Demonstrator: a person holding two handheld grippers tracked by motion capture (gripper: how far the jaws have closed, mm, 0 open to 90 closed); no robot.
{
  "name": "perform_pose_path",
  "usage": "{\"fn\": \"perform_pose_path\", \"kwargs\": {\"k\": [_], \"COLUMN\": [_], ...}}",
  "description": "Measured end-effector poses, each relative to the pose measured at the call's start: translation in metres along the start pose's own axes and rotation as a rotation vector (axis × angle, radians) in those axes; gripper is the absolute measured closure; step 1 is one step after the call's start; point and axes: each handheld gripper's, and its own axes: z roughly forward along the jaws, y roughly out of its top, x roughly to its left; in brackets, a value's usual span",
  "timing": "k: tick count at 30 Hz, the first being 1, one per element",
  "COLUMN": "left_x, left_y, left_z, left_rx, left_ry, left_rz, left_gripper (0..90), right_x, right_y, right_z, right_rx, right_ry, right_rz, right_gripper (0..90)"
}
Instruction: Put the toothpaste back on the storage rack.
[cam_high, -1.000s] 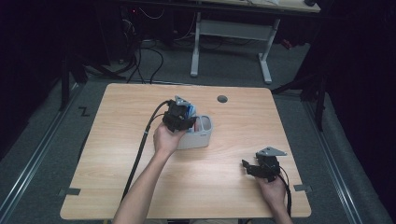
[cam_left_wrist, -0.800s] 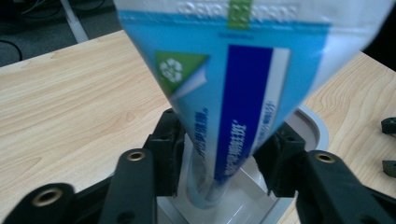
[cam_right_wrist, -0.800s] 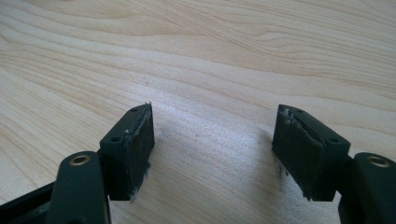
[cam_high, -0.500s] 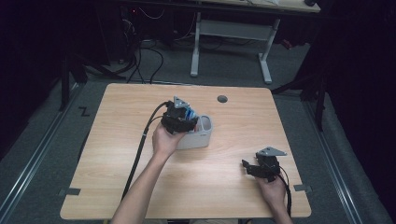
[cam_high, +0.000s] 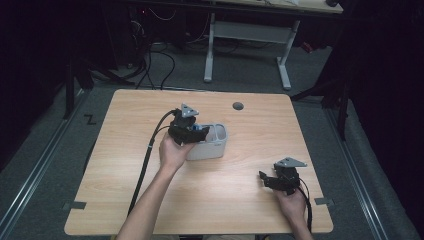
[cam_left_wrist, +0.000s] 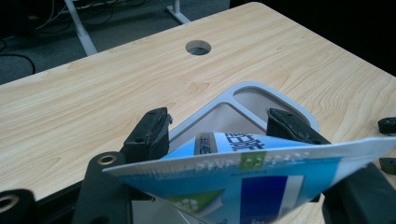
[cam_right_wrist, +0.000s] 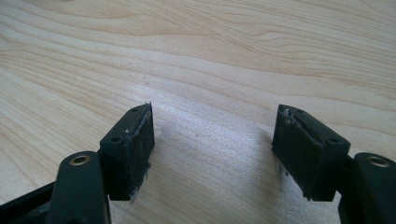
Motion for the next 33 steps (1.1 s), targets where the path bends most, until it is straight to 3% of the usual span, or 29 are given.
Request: {"fn": "perform_pose_path", "kwargs": {"k": [21, 33], "left_x": [-0.004, 0.006], "left_y": [-0.005, -0.019], "left_z": [-0.009, -0.025], "left_rx": [-0.033, -0.065], "left_ry": [-0.009, -0.001], "left_rz": [0.009, -0.013], "left_gripper": [34.9, 33.6], "right_x": [0.0, 0.0], "right_y": [0.0, 0.0], "right_z": [0.0, 0.0], "right_rx": [0.0, 0.002], "right_ry": [0.0, 0.0], "right_rz": [-0.001, 0.002], "right_gripper": [29.4, 29.3]}}
